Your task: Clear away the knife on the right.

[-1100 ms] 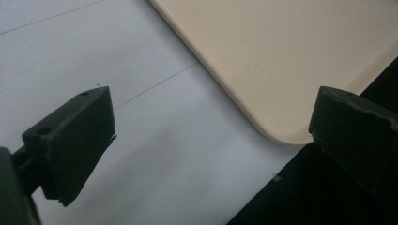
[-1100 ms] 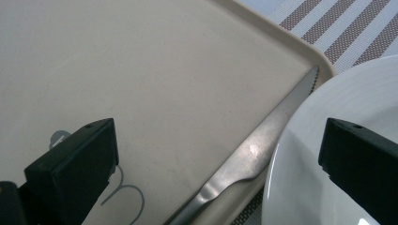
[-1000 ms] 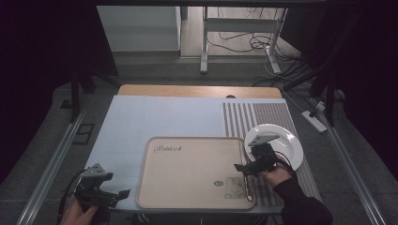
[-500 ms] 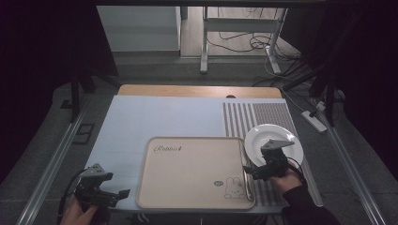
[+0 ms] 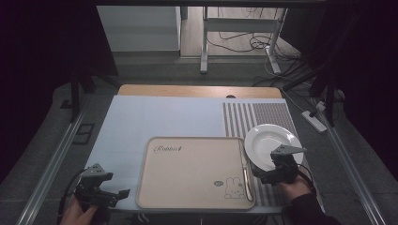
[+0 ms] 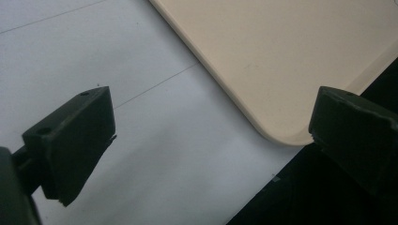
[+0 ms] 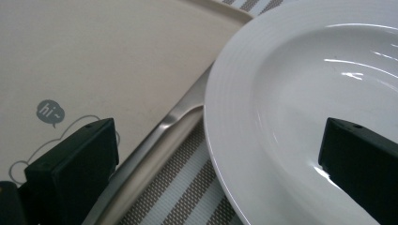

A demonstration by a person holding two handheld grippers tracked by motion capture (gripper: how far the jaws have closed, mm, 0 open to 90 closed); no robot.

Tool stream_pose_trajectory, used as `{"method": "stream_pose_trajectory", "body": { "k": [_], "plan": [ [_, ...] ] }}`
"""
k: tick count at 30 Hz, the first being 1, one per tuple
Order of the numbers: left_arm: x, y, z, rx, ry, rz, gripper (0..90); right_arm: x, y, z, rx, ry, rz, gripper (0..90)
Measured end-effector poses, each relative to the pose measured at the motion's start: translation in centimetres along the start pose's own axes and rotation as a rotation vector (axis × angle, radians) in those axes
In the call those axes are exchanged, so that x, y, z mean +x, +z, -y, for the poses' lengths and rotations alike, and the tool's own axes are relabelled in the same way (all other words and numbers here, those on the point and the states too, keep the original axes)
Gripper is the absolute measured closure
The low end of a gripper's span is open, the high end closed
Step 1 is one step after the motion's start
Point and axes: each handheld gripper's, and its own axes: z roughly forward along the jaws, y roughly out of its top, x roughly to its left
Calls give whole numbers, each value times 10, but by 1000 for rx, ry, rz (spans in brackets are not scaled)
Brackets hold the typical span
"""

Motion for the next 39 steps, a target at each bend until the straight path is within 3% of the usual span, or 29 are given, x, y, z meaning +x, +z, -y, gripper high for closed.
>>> {"method": "stream_pose_trajectory", "body": {
  "k": [18,39],
  "plan": [
    [0,0,0,0,-1,-1,19,-5,-18,23,13,39,60,0],
    [0,0,1,-3,-2,-1,19,-6,-42,37,-21,113,101,0]
  ]
}}
